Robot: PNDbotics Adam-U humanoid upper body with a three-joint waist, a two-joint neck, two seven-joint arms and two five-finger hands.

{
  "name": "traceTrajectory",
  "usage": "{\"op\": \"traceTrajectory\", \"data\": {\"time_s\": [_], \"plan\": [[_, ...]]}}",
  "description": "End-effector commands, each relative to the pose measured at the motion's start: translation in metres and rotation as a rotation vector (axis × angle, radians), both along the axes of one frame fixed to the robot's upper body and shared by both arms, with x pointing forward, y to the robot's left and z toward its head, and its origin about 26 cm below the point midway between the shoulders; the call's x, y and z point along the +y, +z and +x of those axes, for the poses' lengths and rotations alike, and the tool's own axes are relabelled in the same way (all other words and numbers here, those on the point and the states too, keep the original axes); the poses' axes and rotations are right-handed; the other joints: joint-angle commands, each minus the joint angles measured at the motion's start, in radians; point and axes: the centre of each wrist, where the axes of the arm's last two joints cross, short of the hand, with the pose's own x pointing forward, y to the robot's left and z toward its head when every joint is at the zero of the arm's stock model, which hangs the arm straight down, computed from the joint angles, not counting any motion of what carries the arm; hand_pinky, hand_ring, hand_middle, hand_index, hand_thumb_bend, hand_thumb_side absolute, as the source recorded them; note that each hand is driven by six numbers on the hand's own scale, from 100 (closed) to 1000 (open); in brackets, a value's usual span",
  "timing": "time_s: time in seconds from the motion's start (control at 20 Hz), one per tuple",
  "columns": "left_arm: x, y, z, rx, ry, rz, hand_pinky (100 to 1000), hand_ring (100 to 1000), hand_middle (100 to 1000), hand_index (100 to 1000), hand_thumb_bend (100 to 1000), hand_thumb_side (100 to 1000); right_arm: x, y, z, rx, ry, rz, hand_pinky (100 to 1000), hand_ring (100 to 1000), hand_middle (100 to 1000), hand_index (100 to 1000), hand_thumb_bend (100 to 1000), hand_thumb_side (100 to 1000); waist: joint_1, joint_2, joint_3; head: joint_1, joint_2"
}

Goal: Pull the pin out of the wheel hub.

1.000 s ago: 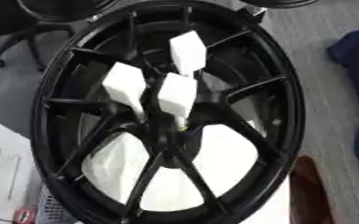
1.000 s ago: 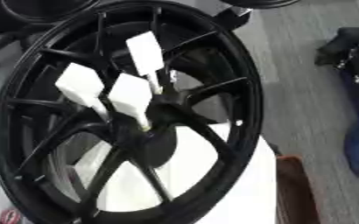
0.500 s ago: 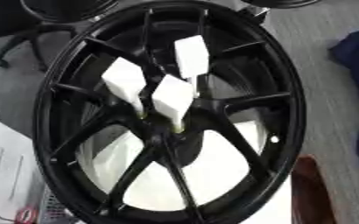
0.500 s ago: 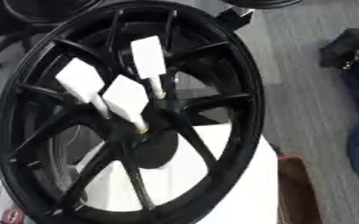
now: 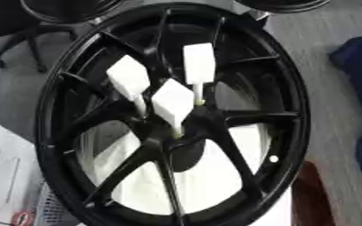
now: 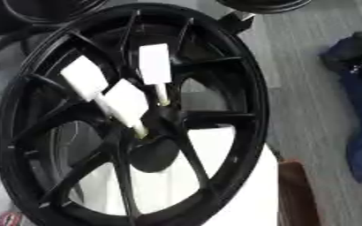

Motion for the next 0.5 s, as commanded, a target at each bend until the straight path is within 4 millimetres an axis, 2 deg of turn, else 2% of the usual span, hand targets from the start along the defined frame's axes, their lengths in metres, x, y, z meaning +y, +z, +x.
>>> {"op": "traceTrajectory", "data": {"time_s": [0.05, 0.25, 0.5], "plan": [[-0.011, 0.001, -0.015, -0.109, -0.062, -0.085, 689, 647, 506, 669, 137, 630, 0.005, 0.009, -0.001, -0.039, 0.036, 0.007, 791, 643, 625, 802, 100, 568, -0.013, -0.017, -0.008, 0.020, -0.020], [-0.030, -0.025, -0.022, -0.164, -0.158, -0.202, 703, 656, 515, 677, 147, 636, 0.007, 0.009, 0.000, -0.054, 0.049, 0.030, 791, 642, 624, 802, 100, 567, -0.030, -0.009, -0.015, 0.023, -0.028], [-0.058, -0.056, -0.025, -0.181, -0.229, -0.349, 699, 656, 518, 684, 148, 647, 0.007, 0.009, -0.001, -0.058, 0.043, 0.035, 791, 641, 623, 802, 100, 566, -0.037, -0.005, -0.007, 0.011, -0.038]]}}
